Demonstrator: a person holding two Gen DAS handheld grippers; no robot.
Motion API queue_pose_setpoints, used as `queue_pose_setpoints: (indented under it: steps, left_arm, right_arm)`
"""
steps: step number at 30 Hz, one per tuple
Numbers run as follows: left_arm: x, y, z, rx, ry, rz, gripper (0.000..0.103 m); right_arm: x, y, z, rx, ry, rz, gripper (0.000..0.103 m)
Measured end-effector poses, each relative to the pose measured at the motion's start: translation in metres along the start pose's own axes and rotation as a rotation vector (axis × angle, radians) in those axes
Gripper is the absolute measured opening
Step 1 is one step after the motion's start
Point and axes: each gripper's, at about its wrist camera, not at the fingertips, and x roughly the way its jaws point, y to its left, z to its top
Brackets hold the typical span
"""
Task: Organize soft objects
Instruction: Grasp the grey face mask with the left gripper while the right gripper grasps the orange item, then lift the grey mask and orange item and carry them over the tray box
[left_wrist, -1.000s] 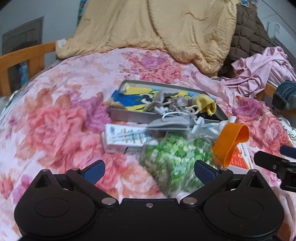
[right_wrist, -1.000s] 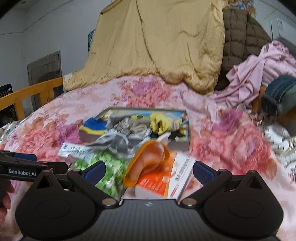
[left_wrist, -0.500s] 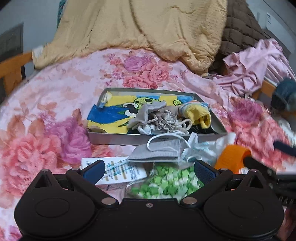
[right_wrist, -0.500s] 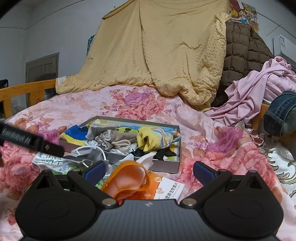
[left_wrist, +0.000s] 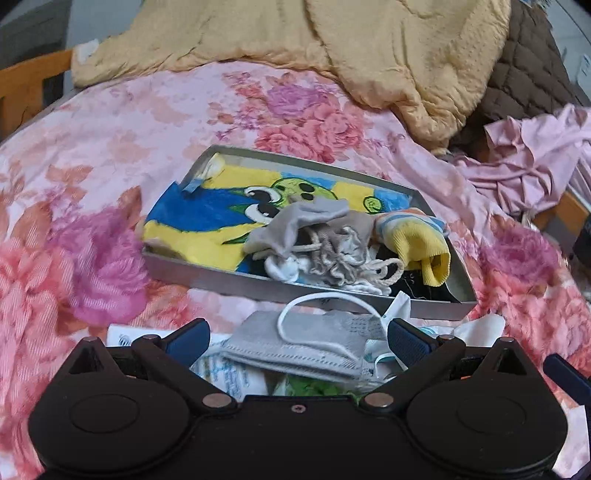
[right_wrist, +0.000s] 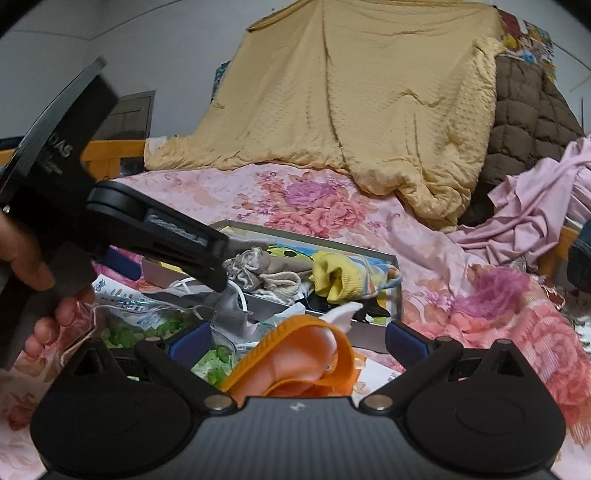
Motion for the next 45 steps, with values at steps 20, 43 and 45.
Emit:
queue_pose_setpoints:
  steps: [20, 43, 45]
  left_arm:
    - [0.021, -0.015, -0.008, 0.09, 0.04, 0.006, 0.053]
    - [-0.034, -0.009, -0.013, 0.114, -0.09, -0.014, 0.004]
    - [-0.044, -0.007, -0.014, 0.102, -0.096, -0.024, 0.004]
  right_arm:
    - [0.006, -0.013, 0.002, 0.07, 0.073, 0.036, 0.051]
    - [-0.017, -0.04, 0.016, 0.237, 0.064, 0.126, 0.034]
    - [-0.025, -0.043, 0.017, 0.248, 0.047, 0.13, 0.034]
